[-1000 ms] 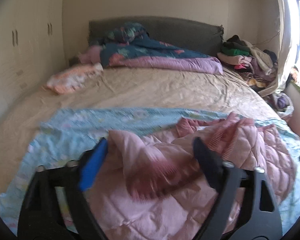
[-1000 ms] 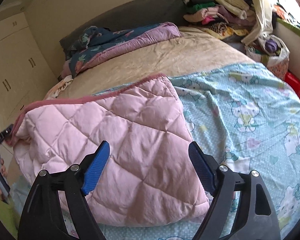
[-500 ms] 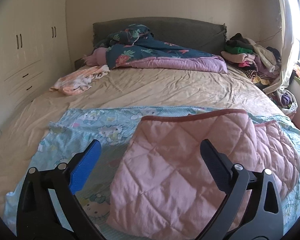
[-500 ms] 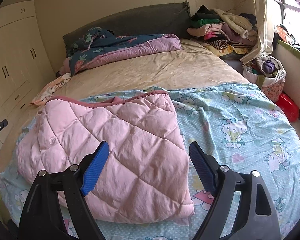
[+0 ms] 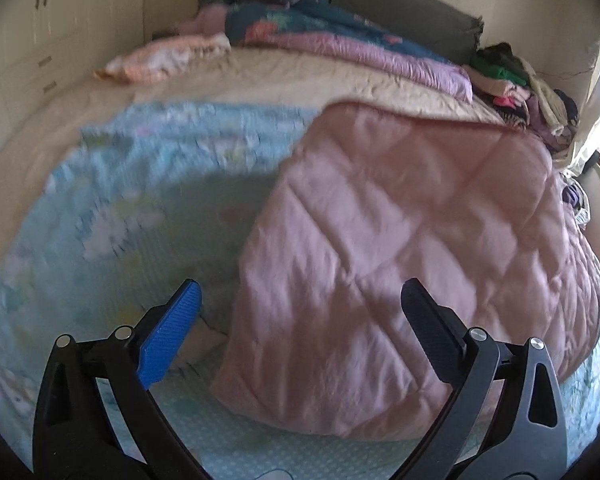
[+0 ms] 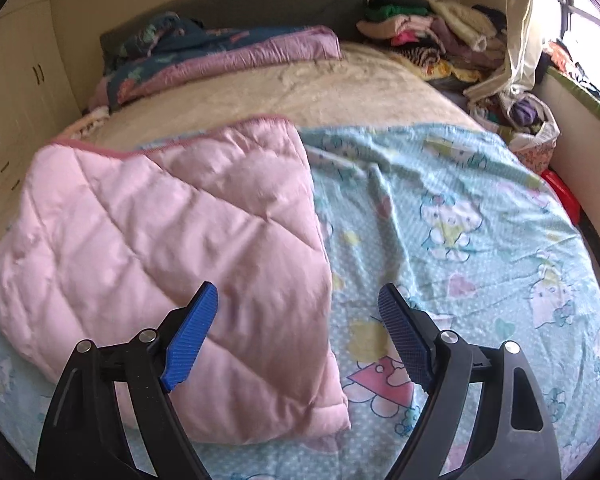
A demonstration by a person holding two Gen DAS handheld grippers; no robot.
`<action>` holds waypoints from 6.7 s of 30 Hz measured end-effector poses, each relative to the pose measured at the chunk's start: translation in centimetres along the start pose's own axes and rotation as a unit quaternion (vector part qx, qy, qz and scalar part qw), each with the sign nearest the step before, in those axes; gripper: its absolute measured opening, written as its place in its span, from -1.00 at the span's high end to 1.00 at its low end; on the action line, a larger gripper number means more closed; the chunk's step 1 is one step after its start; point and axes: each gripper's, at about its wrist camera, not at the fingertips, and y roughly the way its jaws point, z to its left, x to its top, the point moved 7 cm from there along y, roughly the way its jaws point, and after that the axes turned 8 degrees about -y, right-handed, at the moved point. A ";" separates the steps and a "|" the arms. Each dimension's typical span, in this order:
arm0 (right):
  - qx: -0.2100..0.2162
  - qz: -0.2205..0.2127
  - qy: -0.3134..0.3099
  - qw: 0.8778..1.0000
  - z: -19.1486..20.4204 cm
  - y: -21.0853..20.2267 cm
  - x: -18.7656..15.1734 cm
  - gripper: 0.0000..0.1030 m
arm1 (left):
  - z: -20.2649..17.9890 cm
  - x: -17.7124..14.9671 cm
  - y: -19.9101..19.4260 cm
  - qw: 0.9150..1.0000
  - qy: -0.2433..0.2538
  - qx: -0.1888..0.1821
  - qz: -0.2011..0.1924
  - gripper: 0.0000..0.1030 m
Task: Fold large clothes
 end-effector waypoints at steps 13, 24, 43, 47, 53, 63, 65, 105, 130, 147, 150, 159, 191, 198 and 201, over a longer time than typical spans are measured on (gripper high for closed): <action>-0.014 -0.052 -0.001 0.999 1.8 2.4 5.7 0.70 | -3.8 2.8 1.7 0.999 0.037 0.004 -0.028 0.66; -0.050 -0.001 0.001 0.999 1.4 8.6 6.7 0.71 | -3.7 4.7 6.6 0.999 0.026 0.042 -0.013 0.65; 0.016 -0.067 0.068 0.995 1.3 -1.1 4.2 -0.72 | -3.4 4.1 0.8 0.997 0.029 0.063 -0.046 -0.52; 0.020 -0.092 0.077 0.993 1.6 -4.4 3.5 -0.89 | -3.7 3.5 -1.2 0.996 0.028 0.059 -0.057 -0.81; 0.028 -0.103 0.089 0.990 1.8 -7.0 2.3 -0.91 | -4.1 2.2 -3.3 0.997 0.028 0.053 -0.058 -0.82; 0.029 -0.093 0.087 0.991 3.2 -8.2 -0.5 -0.91 | -3.8 -0.4 -4.8 0.997 0.024 0.050 -0.052 -0.82; 0.030 -0.092 0.090 0.991 3.4 -8.3 -1.0 -0.91 | -3.7 -1.0 -4.9 0.997 0.025 0.052 -0.051 -0.82; 0.089 -0.006 0.287 0.954 2.3 2.9 -4.1 -0.91 | -2.3 -4.3 4.7 0.959 -0.255 -0.105 0.069 -0.84; 0.138 -0.026 0.274 0.951 2.5 6.2 -1.9 -0.60 | -2.4 -2.2 7.4 0.957 -0.261 -0.122 0.043 -0.78; 0.080 -0.092 0.063 0.990 7.2 -0.8 3.4 0.36 | -7.1 1.5 1.6 0.989 -0.110 -0.097 -0.023 0.35; 0.078 -0.113 0.024 0.990 8.4 -3.5 4.4 0.39 | -8.1 2.2 -0.8 0.991 -0.083 -0.096 -0.040 0.37; 0.085 -0.140 -0.027 0.986 10.8 -11.5 1.9 0.40 | -7.8 -0.3 -6.4 0.993 -0.049 -0.097 -0.054 0.37; 0.090 -0.036 0.143 0.985 6.1 -11.6 -15.0 -0.70 | -0.9 -13.7 -9.2 0.996 -0.067 -0.065 -0.013 -0.40; 0.052 -0.079 0.111 0.989 5.7 -16.7 -15.5 -0.89 | -1.1 -15.0 -12.4 0.998 -0.040 -0.048 -0.028 -0.79; 0.038 -0.105 0.084 0.990 6.3 -19.2 -15.5 -0.91 | -1.5 -15.4 -14.0 0.998 -0.024 -0.042 -0.039 -0.82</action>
